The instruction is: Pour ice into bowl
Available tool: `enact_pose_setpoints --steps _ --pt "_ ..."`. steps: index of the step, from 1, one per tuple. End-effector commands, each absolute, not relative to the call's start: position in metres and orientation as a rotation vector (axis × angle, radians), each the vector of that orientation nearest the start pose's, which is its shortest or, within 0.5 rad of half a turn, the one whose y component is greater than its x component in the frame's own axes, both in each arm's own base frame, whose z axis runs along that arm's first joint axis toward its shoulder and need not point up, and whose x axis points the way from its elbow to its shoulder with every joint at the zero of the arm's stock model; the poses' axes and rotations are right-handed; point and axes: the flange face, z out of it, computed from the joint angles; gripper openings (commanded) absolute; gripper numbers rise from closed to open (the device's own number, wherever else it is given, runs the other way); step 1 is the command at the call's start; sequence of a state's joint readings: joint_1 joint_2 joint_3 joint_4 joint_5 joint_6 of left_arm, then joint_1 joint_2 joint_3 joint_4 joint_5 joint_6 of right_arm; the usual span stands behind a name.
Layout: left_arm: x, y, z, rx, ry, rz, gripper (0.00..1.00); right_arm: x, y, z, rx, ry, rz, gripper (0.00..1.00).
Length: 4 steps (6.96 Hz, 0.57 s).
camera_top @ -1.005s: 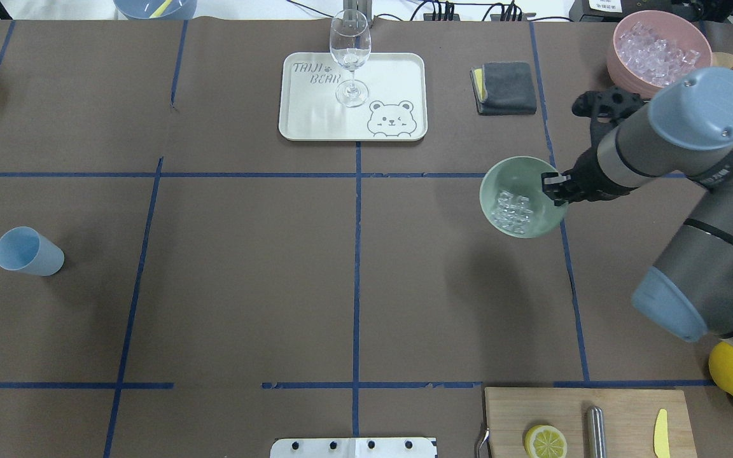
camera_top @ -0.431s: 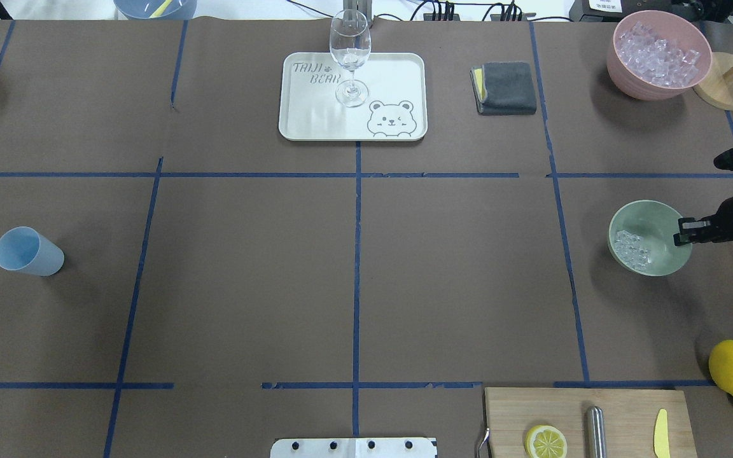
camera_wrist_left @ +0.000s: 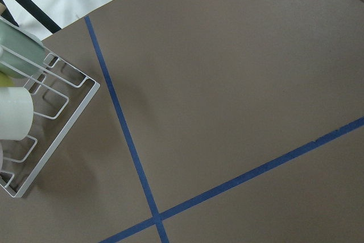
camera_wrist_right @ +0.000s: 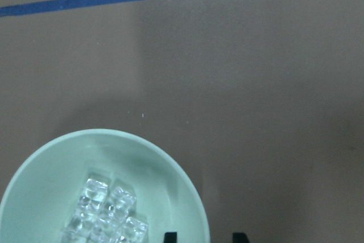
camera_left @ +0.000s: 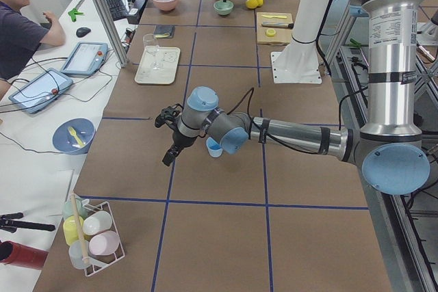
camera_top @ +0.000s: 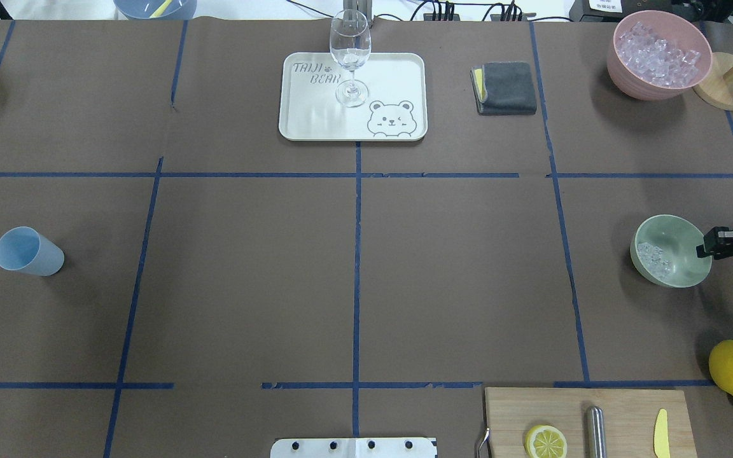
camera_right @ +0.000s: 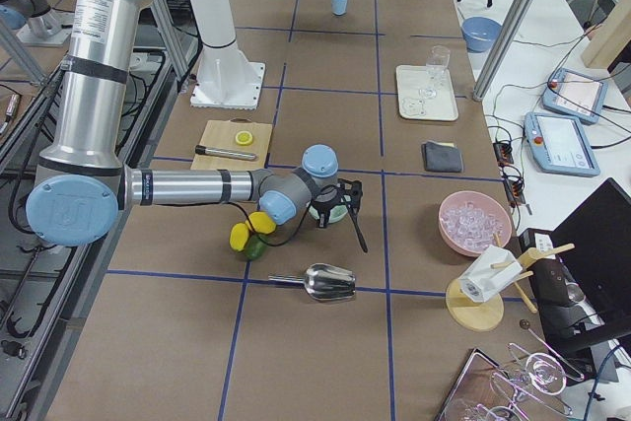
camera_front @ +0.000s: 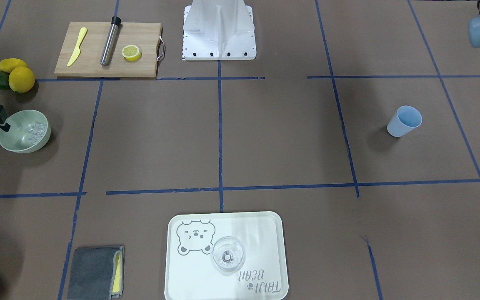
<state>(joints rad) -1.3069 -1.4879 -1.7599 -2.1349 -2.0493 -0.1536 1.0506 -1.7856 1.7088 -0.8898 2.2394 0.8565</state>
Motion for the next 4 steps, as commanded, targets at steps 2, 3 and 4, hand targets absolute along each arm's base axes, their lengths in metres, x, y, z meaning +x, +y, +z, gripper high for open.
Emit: enact_pose_setpoints --steps 2,3,4 --pt "0.042 -0.495 0.558 0.470 0.584 0.276 1.00 -0.072 -0.419 0.650 0.104 -0.756 -0.072 1.00" --pt "0.024 -0.508 0.549 0.427 0.620 0.302 1.00 -0.041 -0.424 0.659 0.099 -0.715 -0.169 1.00" --pt "0.001 -0.513 0.550 0.376 0.634 0.303 1.00 -0.012 -0.441 0.653 0.101 -0.699 -0.189 1.00"
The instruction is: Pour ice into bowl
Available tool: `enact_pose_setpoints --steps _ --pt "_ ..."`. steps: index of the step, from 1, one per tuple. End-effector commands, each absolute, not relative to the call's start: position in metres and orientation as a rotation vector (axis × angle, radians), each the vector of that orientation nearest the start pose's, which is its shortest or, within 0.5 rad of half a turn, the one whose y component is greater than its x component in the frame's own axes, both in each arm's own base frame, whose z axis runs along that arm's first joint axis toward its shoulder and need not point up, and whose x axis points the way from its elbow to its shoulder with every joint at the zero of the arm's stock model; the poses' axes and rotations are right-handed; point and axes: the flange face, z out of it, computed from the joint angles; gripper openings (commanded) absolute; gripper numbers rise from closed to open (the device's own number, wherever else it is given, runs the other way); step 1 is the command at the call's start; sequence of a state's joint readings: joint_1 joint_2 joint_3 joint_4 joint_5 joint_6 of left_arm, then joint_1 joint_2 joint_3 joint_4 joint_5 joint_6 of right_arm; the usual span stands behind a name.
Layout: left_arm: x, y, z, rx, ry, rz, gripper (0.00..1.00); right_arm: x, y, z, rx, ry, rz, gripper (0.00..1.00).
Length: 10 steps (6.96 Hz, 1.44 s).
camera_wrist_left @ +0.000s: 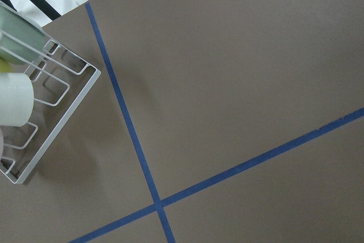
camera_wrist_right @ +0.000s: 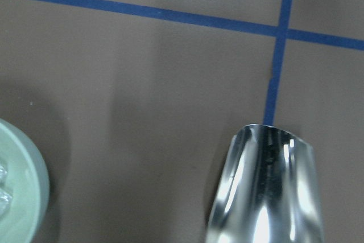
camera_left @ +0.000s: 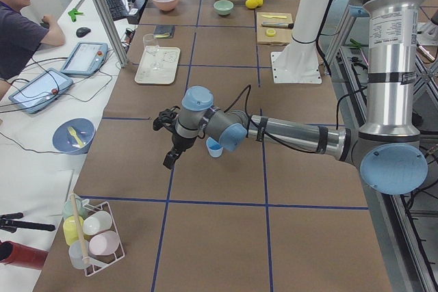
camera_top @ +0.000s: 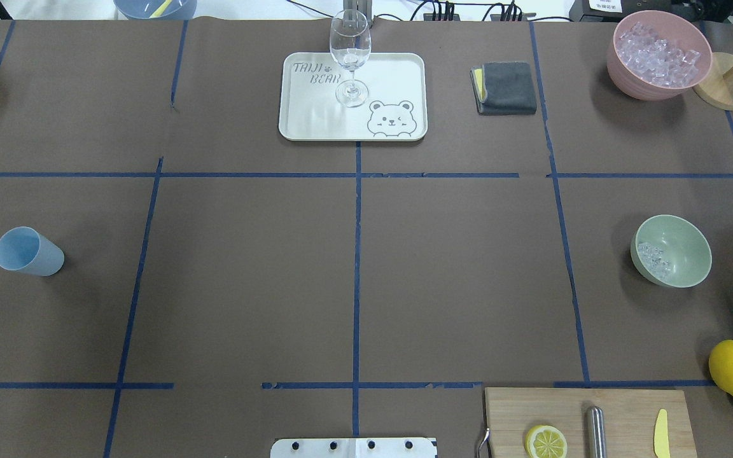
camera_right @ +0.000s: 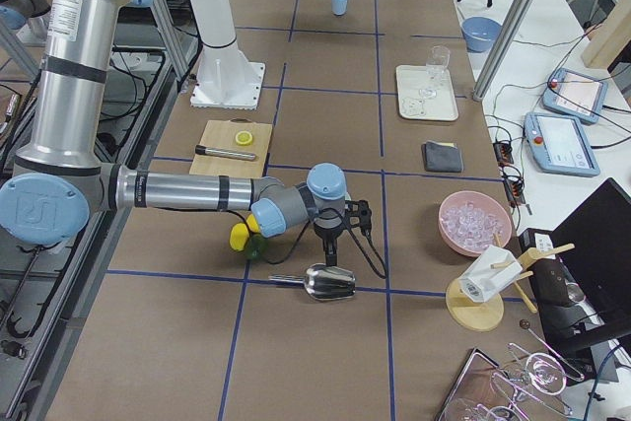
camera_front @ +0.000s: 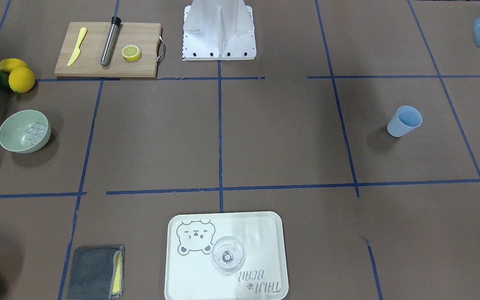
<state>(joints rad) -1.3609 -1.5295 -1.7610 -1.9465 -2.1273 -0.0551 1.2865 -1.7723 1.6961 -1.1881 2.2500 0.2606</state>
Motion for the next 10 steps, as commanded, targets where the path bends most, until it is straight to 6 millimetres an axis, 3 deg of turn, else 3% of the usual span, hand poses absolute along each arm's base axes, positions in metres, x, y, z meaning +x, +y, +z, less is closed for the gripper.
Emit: enact_pose_setpoints --steps 1,2,4,5,10 --pt "-0.016 -0.512 0.558 0.331 0.620 0.316 1.00 0.013 -0.444 0.652 0.080 -0.732 -0.172 1.00" --pt "-0.038 -0.509 0.565 0.289 0.619 0.289 1.00 0.025 -0.439 0.650 0.070 -0.809 -0.138 1.00" --pt "-0.041 -0.492 0.607 0.149 0.819 0.211 1.00 0.044 -0.431 0.656 0.078 -0.845 -0.088 1.00" --pt "-0.042 -0.485 0.614 0.131 0.831 0.197 1.00 0.045 -0.436 0.653 0.084 -0.835 -0.083 1.00" --pt "-0.050 -0.482 0.619 0.129 0.820 0.174 1.00 0.045 -0.443 0.651 0.079 -0.826 -0.074 1.00"
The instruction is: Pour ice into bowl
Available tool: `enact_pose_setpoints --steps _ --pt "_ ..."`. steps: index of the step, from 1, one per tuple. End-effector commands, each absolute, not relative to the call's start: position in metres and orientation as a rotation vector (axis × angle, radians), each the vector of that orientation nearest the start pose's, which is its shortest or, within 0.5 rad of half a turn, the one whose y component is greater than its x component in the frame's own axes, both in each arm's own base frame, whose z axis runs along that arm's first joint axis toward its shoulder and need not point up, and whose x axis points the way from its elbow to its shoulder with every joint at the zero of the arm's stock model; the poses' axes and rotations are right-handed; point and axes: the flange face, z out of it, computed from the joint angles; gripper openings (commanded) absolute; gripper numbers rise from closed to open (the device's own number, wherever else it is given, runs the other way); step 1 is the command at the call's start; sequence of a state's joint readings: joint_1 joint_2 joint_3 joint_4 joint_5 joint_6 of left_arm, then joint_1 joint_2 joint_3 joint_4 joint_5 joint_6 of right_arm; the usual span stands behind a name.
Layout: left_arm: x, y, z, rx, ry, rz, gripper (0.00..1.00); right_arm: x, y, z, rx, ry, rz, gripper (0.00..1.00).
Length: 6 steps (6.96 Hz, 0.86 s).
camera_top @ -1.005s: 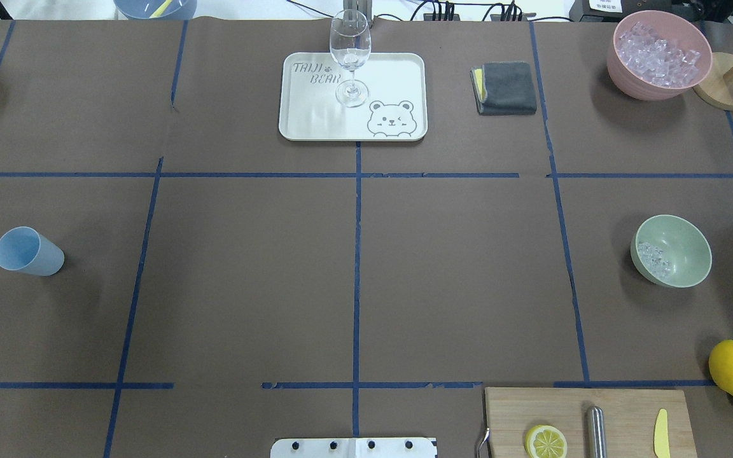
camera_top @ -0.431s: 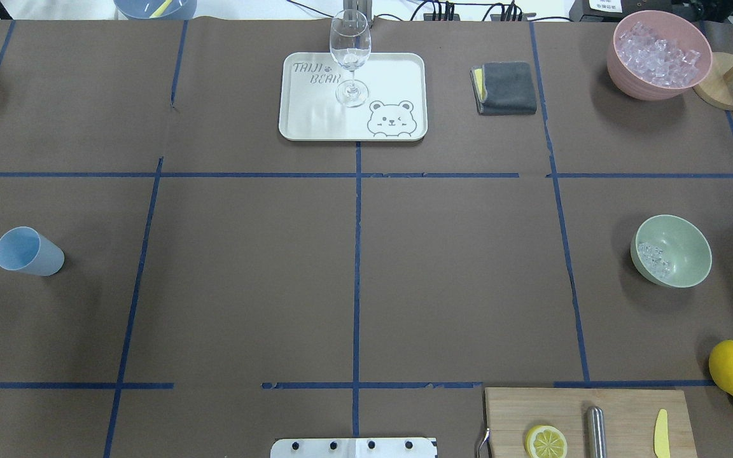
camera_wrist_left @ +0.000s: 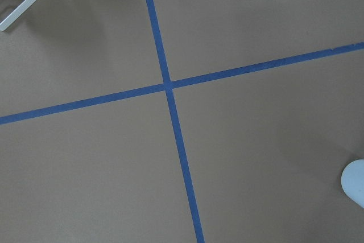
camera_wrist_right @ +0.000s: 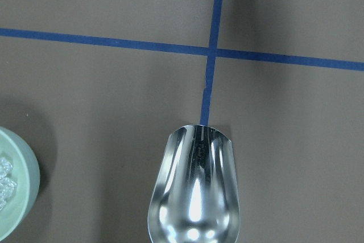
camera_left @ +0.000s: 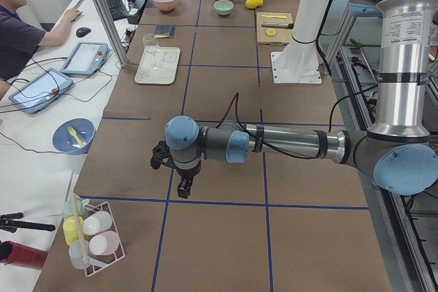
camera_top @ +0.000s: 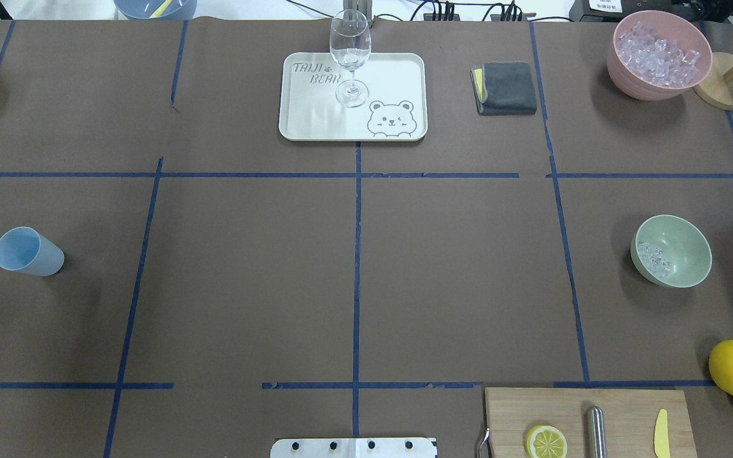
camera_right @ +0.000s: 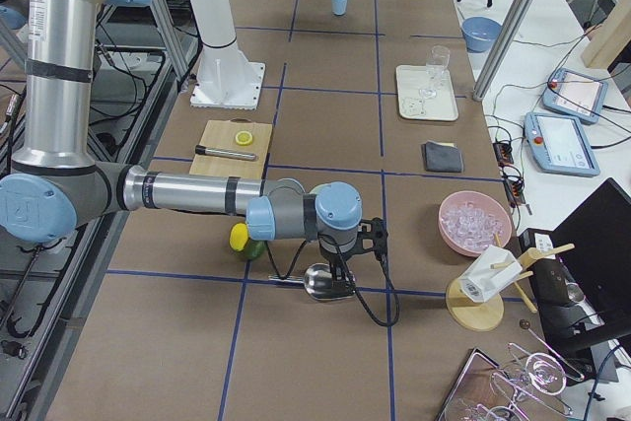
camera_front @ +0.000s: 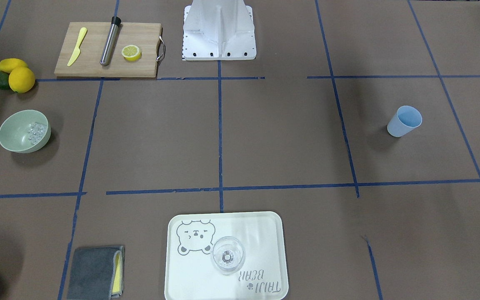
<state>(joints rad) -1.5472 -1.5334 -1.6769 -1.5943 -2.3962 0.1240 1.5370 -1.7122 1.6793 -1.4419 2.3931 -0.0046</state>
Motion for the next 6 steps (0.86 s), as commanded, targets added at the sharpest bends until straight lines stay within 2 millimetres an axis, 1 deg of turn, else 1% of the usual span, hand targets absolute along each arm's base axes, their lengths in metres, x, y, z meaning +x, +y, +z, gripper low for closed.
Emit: enact_pose_setpoints --steps 1,2,3,6 --pt "-0.0505 -0.4780 0.6225 0.121 0.822 0.169 1.00 0.0450 -0.4430 0.6508 0.078 -0.829 -0.073 1.00" --pt "-0.0506 -0.4773 0.6234 0.119 0.821 0.168 1.00 0.0489 -0.4421 0.6506 0.051 -0.830 -0.052 1.00" --pt "-0.0499 -0.4739 0.6267 0.113 0.823 0.167 1.00 0.0535 -0.4476 0.6447 0.050 -0.832 -0.039 1.00" --pt "-0.0506 -0.4741 0.6257 0.118 0.822 0.167 1.00 0.0543 -0.4475 0.6455 0.049 -0.830 -0.037 1.00"
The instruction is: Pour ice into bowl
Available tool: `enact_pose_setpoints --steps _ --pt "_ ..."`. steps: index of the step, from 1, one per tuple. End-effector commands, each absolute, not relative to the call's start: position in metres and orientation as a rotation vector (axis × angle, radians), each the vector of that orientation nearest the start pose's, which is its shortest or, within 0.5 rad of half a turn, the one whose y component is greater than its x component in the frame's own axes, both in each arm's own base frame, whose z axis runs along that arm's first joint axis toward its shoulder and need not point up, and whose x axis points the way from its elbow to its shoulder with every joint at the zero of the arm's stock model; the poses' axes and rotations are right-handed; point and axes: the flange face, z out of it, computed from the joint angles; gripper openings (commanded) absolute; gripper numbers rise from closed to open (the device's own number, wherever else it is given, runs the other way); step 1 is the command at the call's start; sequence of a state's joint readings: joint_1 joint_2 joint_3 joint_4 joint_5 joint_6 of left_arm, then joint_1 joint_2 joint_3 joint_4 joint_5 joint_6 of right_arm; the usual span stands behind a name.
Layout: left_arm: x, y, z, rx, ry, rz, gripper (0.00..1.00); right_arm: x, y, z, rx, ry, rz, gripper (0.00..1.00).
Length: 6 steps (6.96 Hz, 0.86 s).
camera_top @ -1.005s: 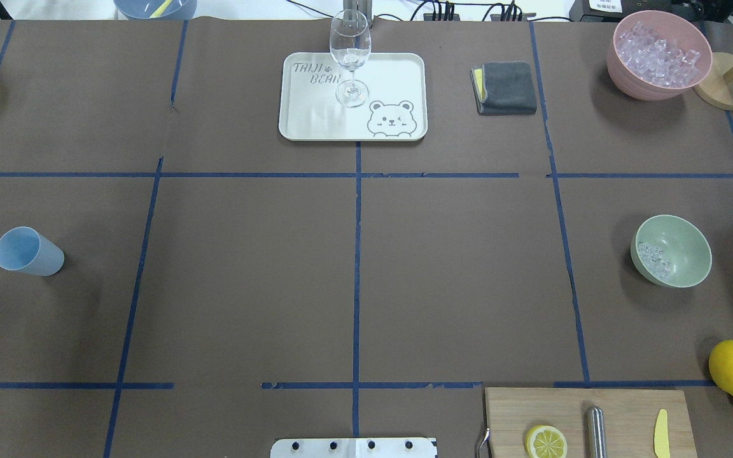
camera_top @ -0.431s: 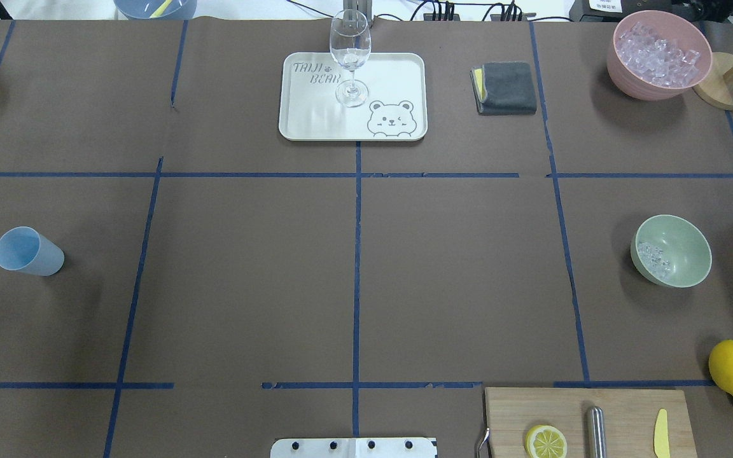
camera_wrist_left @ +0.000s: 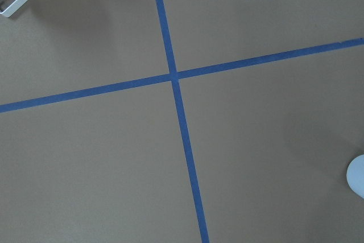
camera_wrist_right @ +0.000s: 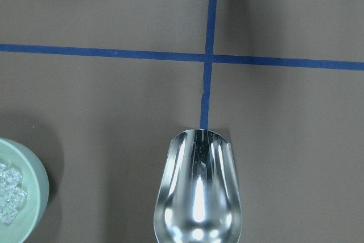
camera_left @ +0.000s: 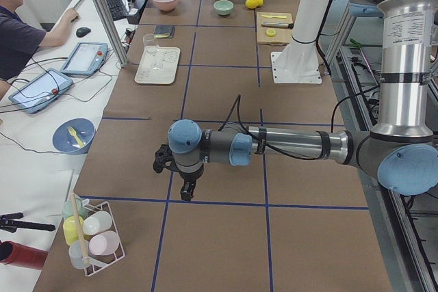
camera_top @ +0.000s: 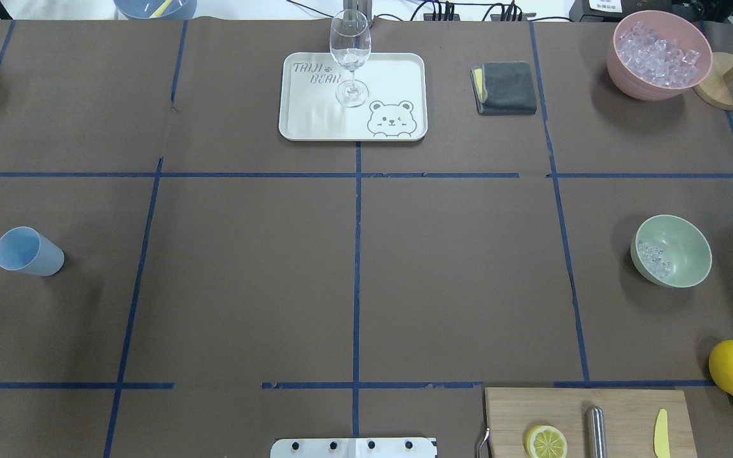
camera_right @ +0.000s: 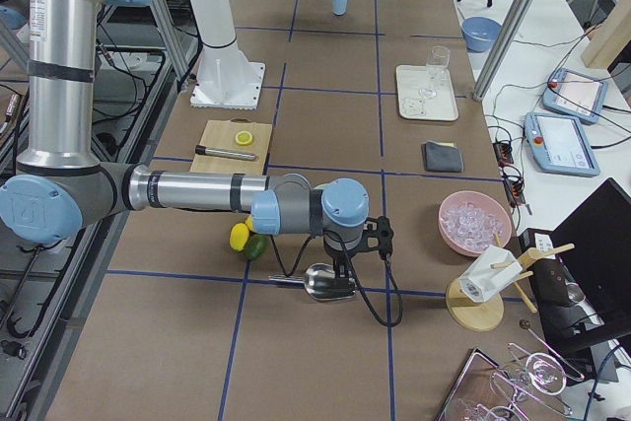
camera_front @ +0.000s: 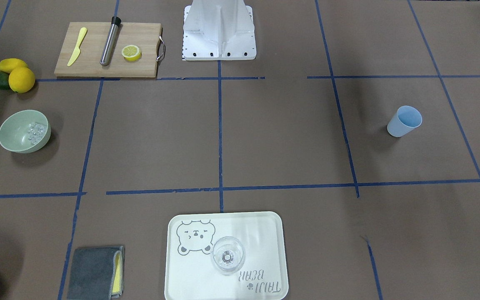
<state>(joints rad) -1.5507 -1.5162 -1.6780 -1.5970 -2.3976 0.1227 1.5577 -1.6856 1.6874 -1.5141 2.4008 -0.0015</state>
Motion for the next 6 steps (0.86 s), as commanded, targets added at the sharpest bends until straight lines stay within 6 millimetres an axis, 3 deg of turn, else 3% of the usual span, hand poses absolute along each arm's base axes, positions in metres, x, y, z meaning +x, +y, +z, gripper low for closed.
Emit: enact_pose_setpoints --steps 1,6 --pt "-0.0506 -0.4748 0.6250 0.119 0.822 0.168 1.00 0.0543 -0.4476 0.6454 0.050 -0.830 -0.037 1.00" --pt "-0.0508 -0.4748 0.6258 0.119 0.819 0.168 1.00 0.0544 -0.4479 0.6461 0.057 -0.828 -0.041 1.00"
